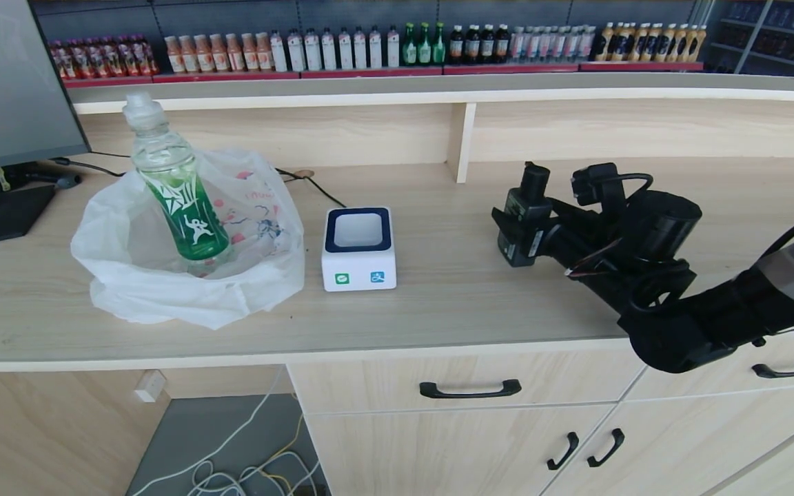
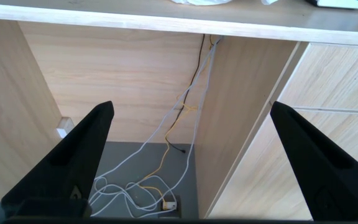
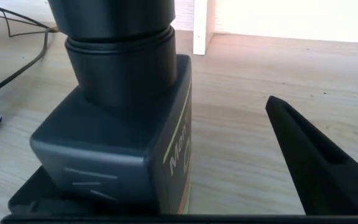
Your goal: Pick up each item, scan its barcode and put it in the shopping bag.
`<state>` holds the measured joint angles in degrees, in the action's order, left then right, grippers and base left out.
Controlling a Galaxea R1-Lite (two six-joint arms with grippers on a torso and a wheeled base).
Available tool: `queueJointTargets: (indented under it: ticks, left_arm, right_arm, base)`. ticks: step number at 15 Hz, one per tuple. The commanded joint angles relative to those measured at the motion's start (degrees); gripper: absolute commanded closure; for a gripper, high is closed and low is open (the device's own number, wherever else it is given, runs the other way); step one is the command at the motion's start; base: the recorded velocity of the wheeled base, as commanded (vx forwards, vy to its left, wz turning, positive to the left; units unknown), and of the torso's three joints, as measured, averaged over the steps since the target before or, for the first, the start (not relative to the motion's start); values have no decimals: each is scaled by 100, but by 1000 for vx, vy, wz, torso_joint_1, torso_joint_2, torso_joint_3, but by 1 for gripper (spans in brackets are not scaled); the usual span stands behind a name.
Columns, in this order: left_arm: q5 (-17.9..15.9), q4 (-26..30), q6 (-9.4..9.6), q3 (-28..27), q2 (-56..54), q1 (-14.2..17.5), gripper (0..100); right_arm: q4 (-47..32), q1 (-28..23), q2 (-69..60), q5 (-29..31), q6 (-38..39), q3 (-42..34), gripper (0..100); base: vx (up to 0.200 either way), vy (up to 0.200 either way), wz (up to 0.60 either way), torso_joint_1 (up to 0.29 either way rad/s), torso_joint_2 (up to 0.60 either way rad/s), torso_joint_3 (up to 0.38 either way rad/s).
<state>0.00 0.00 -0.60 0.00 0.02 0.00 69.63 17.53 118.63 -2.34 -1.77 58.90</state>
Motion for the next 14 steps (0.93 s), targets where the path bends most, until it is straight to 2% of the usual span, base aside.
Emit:
queueJointTargets:
  ticks: [1,14]
  left_arm:
    - [0,0,-2,0,-2,0,0]
    - [0,0,-11,0,-2,0,0]
  right_arm:
    - [6,5,38,-3,1,60,100]
    - [156,22,-349,-38,45,-99,100]
  base:
    - [0,0,0,0,0,0]
    - [0,0,0,0,0,0]
